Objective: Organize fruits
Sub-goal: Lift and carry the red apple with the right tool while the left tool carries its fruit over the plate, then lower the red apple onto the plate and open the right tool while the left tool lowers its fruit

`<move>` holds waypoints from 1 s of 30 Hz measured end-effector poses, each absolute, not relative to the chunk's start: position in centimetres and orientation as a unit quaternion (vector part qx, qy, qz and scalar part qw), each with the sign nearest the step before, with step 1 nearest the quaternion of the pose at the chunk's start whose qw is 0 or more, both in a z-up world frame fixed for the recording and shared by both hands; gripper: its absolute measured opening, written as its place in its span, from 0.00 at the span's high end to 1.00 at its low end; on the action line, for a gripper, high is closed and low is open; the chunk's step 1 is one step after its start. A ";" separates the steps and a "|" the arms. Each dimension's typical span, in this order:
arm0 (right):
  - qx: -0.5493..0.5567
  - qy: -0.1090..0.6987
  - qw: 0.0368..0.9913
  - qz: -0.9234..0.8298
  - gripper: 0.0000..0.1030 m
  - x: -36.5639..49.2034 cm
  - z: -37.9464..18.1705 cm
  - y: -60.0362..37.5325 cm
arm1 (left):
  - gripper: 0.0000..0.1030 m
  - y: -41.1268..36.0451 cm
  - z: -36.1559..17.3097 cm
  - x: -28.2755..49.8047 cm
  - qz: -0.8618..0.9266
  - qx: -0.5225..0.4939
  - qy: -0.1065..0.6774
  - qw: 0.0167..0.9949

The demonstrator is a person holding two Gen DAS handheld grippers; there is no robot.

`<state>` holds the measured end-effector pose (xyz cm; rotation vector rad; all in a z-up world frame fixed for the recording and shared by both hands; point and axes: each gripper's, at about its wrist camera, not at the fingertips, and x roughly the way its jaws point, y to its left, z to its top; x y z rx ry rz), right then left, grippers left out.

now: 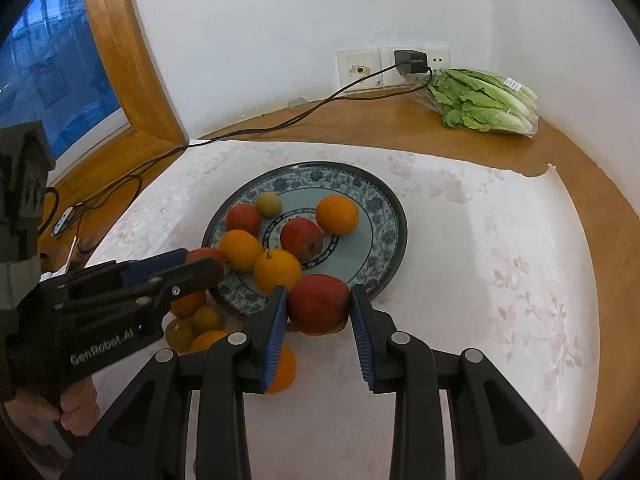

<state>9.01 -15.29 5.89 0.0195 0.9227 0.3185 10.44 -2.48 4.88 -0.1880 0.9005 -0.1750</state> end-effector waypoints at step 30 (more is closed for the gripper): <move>-0.023 0.464 0.876 0.131 0.68 12.1 3.2 -14.0 | 0.68 -3.2 3.6 12.0 -0.094 -0.090 0.443 0.887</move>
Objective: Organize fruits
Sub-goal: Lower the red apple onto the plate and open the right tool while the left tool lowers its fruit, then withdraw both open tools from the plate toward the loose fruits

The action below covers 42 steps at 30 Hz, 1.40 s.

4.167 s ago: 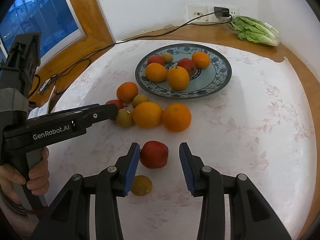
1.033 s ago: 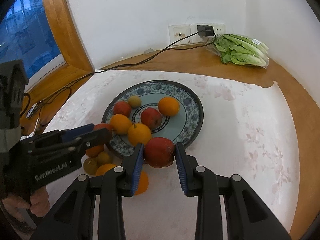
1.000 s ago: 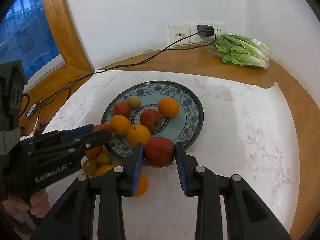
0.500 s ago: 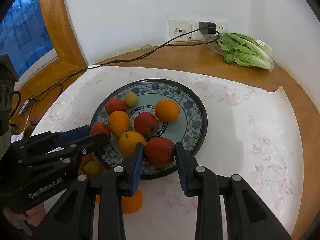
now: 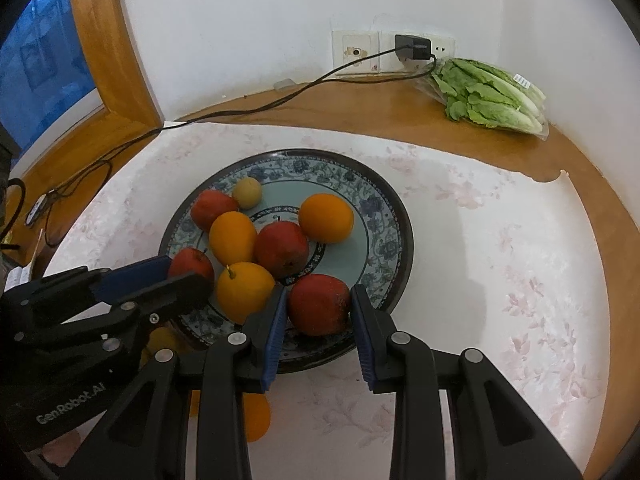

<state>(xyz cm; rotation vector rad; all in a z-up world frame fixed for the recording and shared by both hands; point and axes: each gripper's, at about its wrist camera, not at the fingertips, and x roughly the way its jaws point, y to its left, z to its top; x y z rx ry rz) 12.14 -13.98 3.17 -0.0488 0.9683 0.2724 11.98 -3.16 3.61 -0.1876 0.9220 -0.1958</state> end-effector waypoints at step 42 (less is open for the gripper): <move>0.013 0.443 0.887 0.132 0.50 8.0 6.3 -14.9 | 0.45 -1.0 6.4 7.8 -0.061 -0.069 0.444 0.891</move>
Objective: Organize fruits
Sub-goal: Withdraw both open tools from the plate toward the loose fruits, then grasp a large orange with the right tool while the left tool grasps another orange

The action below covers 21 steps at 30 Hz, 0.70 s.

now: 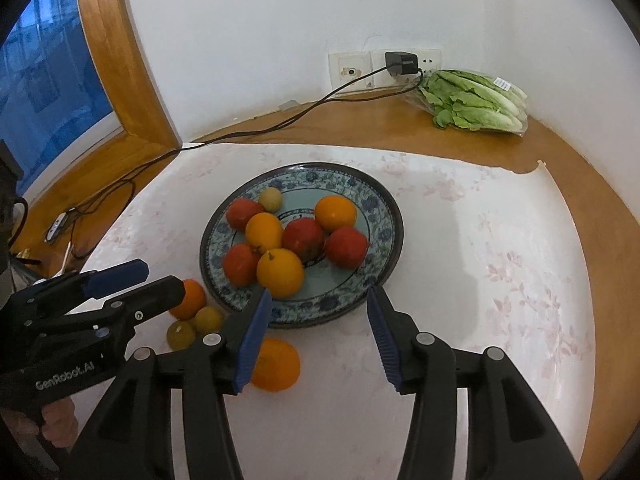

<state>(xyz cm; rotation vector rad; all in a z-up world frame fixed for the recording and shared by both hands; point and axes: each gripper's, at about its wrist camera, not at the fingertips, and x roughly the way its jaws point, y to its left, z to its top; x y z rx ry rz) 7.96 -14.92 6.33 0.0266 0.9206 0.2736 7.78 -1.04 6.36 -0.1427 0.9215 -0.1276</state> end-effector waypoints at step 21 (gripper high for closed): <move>0.018 0.447 0.883 0.140 0.50 3.2 6.3 -15.2 | 0.44 0.0 4.7 4.9 -0.066 -0.090 0.468 0.877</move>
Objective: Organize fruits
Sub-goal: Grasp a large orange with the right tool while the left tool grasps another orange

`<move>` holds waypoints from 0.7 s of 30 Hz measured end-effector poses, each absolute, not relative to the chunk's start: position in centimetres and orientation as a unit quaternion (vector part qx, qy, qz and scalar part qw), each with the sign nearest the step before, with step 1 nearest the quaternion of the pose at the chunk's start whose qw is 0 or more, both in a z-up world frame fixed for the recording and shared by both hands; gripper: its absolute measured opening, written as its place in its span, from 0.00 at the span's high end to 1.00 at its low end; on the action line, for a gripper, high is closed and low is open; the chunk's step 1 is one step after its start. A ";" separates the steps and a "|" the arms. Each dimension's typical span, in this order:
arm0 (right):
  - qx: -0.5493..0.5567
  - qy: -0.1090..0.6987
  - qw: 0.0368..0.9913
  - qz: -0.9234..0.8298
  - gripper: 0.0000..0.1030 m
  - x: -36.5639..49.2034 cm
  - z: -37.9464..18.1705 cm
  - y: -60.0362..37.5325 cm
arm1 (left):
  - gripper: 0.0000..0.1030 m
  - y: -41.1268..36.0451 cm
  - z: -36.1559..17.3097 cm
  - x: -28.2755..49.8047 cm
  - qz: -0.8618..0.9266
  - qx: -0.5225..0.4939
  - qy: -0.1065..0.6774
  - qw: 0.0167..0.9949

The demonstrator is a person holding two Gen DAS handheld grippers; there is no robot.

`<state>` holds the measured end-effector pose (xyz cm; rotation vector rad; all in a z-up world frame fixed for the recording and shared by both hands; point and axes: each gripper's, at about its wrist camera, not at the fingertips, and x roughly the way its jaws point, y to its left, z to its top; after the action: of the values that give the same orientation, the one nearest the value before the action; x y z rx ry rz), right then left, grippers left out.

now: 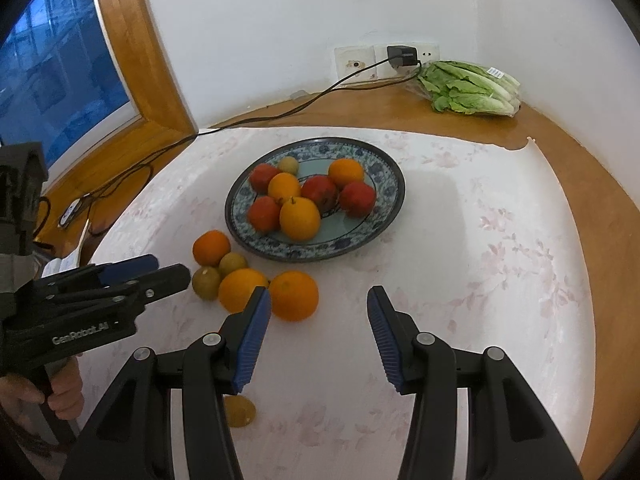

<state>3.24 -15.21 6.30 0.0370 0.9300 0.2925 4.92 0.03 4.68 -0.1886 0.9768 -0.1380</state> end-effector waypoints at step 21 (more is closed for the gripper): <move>0.031 0.468 0.869 0.155 0.50 3.7 3.9 -14.9 | 0.44 -0.1 3.4 8.0 -0.059 -0.112 0.476 0.870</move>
<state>3.69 -14.85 3.91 0.0653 0.9793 0.3244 8.03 -0.07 3.40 -0.2352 0.9949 -0.1235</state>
